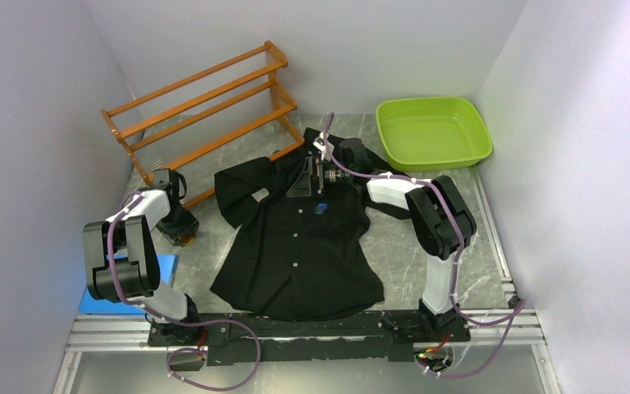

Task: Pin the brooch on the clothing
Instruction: Pick up the brooch from the center of the board.

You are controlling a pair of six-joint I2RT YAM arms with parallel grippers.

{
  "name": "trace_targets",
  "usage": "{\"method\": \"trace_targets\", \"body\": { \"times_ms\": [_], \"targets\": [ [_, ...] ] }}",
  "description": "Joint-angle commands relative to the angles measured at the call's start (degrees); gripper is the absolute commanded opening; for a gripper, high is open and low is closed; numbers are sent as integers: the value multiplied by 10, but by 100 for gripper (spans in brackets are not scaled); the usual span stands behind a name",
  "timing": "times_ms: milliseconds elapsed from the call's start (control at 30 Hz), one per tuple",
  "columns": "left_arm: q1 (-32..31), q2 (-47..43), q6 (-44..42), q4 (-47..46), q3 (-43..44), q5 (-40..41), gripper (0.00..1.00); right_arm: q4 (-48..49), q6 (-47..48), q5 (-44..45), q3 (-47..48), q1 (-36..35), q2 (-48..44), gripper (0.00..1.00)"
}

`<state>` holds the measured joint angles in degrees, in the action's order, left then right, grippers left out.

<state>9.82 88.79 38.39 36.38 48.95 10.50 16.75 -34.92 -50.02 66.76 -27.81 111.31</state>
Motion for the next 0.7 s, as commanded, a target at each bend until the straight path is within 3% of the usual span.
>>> {"method": "trace_targets", "body": {
  "times_ms": [0,400,667],
  "targets": [
    [-13,-9,-3,-34,-14,-53,39,8,17,0,0,3,-32,92],
    [-94,-117,-3,-76,-33,-132,28,13,7,-4,-9,3,-41,92],
    [-226,-187,-46,-106,-31,-161,24,33,-23,-24,-36,4,-56,93]
  ]
}}
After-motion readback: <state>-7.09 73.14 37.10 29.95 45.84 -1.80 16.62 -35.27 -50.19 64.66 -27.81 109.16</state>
